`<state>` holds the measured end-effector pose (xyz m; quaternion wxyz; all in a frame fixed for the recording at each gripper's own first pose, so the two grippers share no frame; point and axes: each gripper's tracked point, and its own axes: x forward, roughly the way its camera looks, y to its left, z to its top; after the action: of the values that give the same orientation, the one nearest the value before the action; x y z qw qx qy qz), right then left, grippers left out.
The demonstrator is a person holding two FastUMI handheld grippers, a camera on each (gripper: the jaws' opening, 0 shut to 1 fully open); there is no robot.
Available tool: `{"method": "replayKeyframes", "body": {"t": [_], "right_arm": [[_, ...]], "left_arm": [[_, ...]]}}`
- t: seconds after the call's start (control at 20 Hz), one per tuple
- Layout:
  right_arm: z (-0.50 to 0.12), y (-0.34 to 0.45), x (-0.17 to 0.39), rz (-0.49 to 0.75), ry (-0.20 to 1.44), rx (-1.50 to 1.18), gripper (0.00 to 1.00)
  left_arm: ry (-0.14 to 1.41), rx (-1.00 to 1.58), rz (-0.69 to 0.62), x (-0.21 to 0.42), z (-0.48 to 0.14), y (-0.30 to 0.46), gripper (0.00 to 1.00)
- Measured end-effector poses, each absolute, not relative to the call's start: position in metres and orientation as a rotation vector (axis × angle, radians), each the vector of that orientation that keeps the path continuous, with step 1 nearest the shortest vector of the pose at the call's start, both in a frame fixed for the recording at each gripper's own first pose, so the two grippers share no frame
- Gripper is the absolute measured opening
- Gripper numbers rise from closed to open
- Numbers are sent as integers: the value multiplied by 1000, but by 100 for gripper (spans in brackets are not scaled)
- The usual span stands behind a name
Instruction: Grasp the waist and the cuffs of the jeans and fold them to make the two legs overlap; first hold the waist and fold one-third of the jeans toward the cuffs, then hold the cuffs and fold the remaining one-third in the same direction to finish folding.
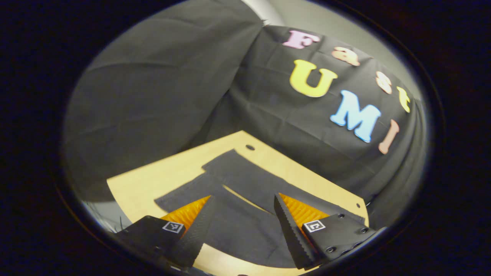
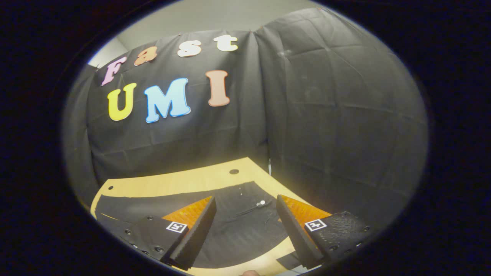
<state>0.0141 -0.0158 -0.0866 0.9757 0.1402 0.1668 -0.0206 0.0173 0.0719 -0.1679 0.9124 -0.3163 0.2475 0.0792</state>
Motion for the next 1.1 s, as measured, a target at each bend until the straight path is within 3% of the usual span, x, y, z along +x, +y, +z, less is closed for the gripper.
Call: {"method": "replayKeyframes", "body": {"t": [0.1,0.3,0.65,1.1], "right_arm": [[-106,-15,19,-36,415,361,91],[-145,-10,28,-37,566,588,94],[-204,-34,43,-133,761,909,95],[-267,-59,45,-306,956,996,95]], "left_arm": [[590,-788,235,11,-206,85,97],[712,-934,360,1,-260,110,98],[817,-1164,552,-12,-308,143,99],[888,-1177,584,9,-335,134,98]]}}
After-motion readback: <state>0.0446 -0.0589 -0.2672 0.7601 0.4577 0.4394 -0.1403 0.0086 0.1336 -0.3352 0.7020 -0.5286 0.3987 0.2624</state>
